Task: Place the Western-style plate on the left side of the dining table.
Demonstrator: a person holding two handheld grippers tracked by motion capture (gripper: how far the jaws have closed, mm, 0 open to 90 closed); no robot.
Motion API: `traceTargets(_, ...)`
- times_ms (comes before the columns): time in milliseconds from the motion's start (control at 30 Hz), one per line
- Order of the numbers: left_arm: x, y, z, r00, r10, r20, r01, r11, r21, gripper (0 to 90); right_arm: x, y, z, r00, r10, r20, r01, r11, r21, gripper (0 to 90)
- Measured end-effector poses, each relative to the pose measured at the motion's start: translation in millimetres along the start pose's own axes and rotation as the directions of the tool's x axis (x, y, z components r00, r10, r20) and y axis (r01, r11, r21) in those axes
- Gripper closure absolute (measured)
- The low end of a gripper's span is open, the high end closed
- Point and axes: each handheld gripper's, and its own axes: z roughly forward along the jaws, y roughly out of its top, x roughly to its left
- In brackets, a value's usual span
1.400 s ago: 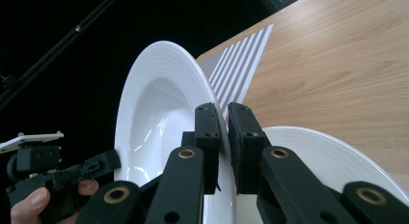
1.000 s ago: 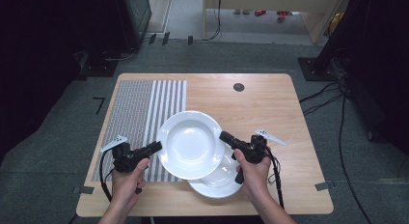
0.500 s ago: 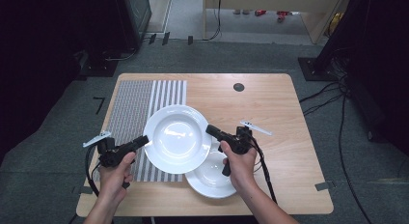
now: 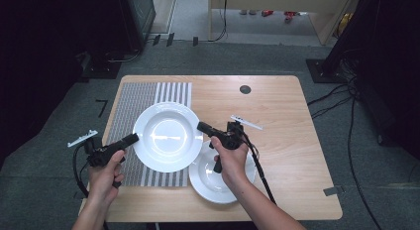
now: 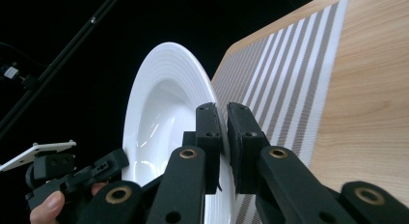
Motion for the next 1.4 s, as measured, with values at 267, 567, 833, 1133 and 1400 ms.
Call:
traceTargets(267,14.1,6.9,-0.5,0.9997,-0.015,-0.018,0.015,0.9999,-0.002,81.3,2.7,3.3,19.3,0.9999,0.012,0.002,-0.012,1.0,0.027,85.1)
traceTargets(567,26.2,16.6,2.8,0.9985,-0.019,-0.051,0.019,0.9998,-0.004,80.9,1.3,6.1,38.9,0.9997,0.021,0.012,-0.022,0.999,0.041,85.1)
traceTargets(833,38.7,21.1,6.8,0.9968,-0.05,-0.062,0.049,0.9988,-0.005,80.6,-0.3,10.3,54.4,0.9993,0.033,0.019,-0.034,0.998,0.057,85.3)
traceTargets(1133,48.7,29.0,11.1,0.9945,-0.055,-0.089,0.055,0.9984,-0.012,79.8,2.0,16.8,69.5,0.9993,0.028,0.026,-0.03,0.997,0.069,85.6)
traceTargets(1400,56.9,36.3,18.2,0.992,-0.062,-0.11,0.062,0.9981,-0.004,79.8,-4.4,20.7,84.6,0.9983,0.039,0.043,-0.042,0.996,0.077,85.2)
